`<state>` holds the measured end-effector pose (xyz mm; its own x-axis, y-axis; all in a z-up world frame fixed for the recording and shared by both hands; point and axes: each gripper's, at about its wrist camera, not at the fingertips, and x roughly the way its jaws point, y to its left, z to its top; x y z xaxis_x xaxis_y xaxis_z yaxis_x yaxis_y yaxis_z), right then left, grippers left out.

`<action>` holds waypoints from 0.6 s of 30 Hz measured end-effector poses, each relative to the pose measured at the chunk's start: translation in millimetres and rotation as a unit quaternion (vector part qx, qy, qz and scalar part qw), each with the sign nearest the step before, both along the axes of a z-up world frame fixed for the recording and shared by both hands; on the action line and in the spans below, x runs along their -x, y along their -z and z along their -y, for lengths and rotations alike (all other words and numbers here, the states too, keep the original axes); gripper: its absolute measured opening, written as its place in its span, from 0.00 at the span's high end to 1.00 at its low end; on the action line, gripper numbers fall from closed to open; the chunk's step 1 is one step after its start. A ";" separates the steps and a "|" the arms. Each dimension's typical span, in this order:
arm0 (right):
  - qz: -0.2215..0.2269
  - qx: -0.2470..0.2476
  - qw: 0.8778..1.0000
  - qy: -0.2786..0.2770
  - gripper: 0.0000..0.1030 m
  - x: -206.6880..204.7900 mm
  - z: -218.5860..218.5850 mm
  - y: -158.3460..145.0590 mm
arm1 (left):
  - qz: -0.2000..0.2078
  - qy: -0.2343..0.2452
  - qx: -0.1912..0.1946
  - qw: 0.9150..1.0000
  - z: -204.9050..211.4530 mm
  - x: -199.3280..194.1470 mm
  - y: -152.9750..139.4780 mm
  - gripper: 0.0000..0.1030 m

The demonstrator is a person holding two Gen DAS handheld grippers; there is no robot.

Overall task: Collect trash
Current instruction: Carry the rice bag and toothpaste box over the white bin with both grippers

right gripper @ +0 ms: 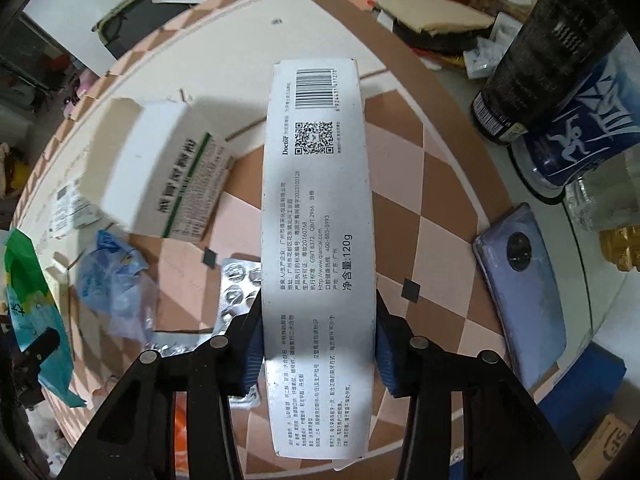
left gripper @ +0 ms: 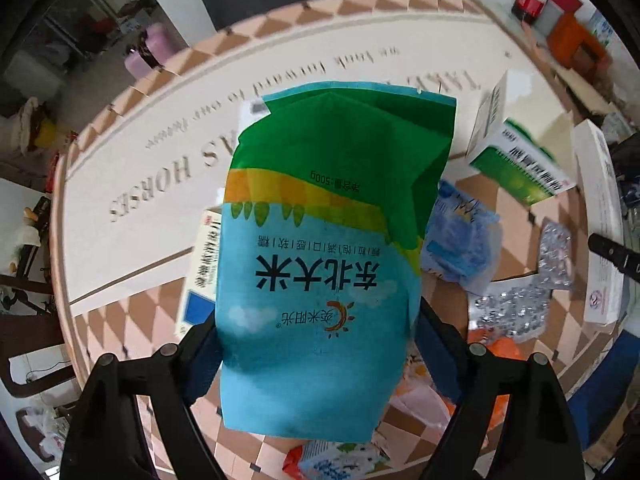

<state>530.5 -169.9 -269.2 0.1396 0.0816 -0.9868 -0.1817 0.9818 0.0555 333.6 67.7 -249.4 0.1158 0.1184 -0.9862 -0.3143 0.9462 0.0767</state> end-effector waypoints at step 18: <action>0.071 -0.085 0.987 -0.117 0.54 177.6 -65.1 -95.8 | 0.114 -0.059 -0.033 0.991 -18.6 169.9 -92.8 0.18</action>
<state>352.9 -104.8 -173.4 0.2334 0.2900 -0.9282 -0.4202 0.8909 0.1727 163.7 86.3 -156.5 0.3161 0.2087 -0.9255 -0.4392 0.8969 0.0522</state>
